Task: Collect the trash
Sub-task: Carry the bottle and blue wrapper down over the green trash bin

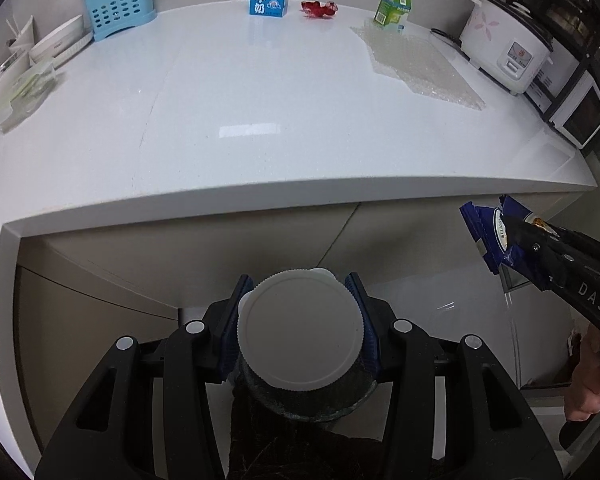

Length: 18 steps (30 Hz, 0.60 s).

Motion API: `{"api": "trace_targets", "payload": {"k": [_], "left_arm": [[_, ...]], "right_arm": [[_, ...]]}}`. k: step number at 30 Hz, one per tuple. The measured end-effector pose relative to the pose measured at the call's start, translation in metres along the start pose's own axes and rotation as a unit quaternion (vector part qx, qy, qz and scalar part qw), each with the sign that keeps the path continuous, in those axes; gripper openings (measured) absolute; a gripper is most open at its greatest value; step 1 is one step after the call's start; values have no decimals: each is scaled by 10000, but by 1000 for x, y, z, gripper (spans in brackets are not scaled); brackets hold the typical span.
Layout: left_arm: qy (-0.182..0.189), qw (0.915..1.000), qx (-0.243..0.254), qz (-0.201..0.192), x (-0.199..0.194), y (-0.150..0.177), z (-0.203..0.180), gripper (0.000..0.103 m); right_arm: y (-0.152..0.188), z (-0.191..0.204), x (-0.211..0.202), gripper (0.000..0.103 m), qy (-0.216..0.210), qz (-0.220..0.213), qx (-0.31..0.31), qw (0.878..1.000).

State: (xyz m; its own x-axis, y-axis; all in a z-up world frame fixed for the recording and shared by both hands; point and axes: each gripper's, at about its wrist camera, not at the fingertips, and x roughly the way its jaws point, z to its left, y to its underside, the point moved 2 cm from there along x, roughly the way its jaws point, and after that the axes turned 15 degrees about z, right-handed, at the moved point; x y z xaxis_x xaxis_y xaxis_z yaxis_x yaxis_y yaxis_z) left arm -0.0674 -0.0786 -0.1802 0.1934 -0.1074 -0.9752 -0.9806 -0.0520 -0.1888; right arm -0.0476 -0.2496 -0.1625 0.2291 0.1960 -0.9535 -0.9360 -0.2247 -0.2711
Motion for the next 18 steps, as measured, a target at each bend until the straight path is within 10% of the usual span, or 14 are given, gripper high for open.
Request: {"api": "trace_targets", "payload": {"k": [18], "left_arm": [[33,9993,5,368,58,55,10,47]], "right_arm": [[65,-5,93,27,41,921,-49,9957]]}}
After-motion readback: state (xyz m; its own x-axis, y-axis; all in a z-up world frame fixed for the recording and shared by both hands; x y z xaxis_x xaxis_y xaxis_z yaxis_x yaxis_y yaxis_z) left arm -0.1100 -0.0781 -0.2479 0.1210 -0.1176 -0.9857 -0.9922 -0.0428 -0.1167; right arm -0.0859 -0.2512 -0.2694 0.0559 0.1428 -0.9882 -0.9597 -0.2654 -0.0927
